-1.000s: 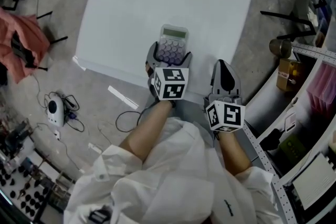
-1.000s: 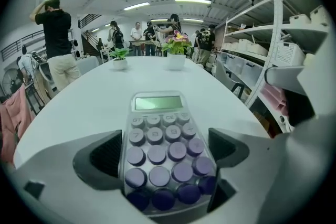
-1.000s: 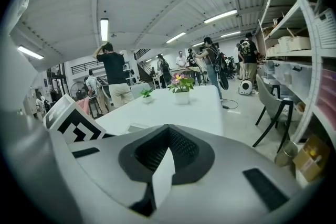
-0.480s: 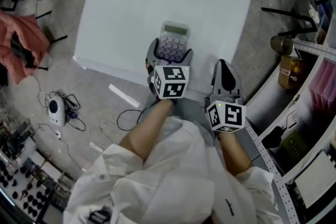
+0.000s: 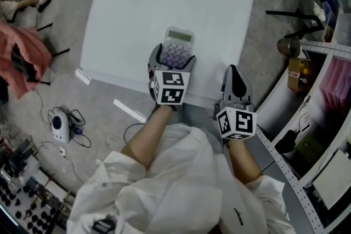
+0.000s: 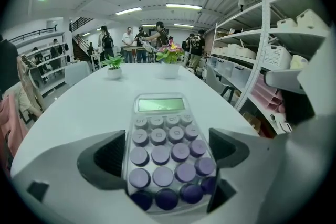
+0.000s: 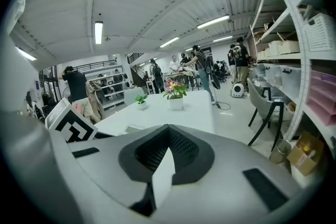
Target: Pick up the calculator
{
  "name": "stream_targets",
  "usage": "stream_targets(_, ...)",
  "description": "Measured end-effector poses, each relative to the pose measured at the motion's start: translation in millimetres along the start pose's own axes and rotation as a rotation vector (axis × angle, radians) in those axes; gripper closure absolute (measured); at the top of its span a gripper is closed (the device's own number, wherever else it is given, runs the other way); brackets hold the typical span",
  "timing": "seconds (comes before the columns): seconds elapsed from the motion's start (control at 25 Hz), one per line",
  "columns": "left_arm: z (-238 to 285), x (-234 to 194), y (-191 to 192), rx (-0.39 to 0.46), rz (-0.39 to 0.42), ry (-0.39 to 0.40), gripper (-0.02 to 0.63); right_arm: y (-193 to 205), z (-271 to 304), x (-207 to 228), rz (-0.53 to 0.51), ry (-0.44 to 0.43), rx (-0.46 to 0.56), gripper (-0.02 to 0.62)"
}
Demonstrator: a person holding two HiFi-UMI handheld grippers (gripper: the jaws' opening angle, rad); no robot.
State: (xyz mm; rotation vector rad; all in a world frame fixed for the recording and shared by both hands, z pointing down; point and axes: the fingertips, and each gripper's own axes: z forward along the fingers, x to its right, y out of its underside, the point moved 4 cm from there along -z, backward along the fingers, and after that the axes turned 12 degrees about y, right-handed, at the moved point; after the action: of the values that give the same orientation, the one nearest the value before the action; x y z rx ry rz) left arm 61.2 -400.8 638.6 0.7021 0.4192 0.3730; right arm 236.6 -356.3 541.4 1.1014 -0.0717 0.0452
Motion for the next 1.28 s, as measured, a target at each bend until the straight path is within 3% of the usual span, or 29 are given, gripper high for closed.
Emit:
stream_targets(0.6, -74, 15, -85, 0.211, 0.105, 0.053, 0.115, -76, -32, 3, 0.020, 0.038, 0.172, 0.578)
stream_targets(1.28, -209, 35, -179, 0.521, 0.271, 0.048, 0.115, -158, -91, 13, 0.021, 0.060, 0.360, 0.578)
